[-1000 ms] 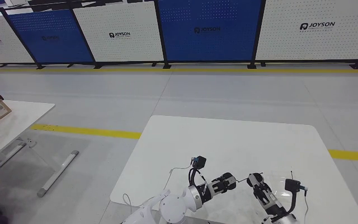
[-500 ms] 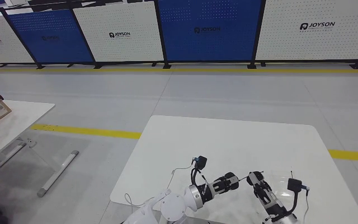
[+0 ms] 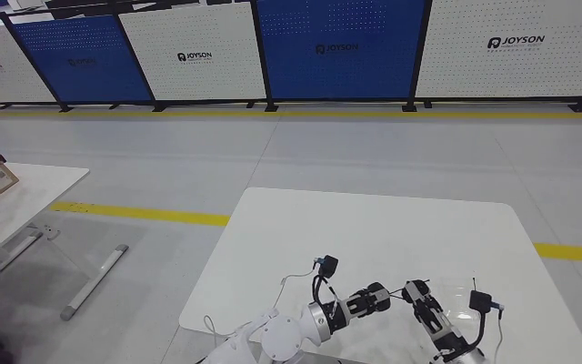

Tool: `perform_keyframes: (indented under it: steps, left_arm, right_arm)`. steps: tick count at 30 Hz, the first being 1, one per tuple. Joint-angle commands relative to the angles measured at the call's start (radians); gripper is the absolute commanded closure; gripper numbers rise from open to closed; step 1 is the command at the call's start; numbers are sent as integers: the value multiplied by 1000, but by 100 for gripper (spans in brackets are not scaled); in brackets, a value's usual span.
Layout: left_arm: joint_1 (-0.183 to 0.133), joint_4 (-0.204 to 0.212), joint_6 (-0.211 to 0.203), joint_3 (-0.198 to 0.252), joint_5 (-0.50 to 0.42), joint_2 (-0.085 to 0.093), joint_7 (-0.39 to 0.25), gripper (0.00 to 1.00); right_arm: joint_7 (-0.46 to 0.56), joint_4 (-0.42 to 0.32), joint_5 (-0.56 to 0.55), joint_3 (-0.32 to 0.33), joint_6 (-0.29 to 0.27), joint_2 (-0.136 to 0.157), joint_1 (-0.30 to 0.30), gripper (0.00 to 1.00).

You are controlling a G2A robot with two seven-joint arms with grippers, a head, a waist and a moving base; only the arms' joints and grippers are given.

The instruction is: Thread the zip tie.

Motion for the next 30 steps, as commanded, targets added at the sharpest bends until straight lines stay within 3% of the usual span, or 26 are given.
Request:
perform_keyframes:
  steps: [1, 8, 13, 19, 30]
  left_arm:
    - [4, -3, -4, -7, -4, 1, 1, 100]
    - [10, -11, 3, -18, 13, 4, 10, 100]
    - [14, -14, 27, -14, 67, 3, 47, 100]
    - [11, -10, 39, -1, 101, 0, 67, 100]
    - [11, -10, 39, -1, 101, 0, 67, 100]
  right_arm:
    - [6, 0, 1, -1, 0, 1, -1, 100]
    - [-14, -1, 10, 8, 0, 5, -9, 100]
    - [-74, -20, -4, 40, 0, 10, -45, 100]
    - [-74, -41, -2, 70, 0, 18, -78, 100]
    - [-66, -42, -18, 55, 19, 14, -65, 100]
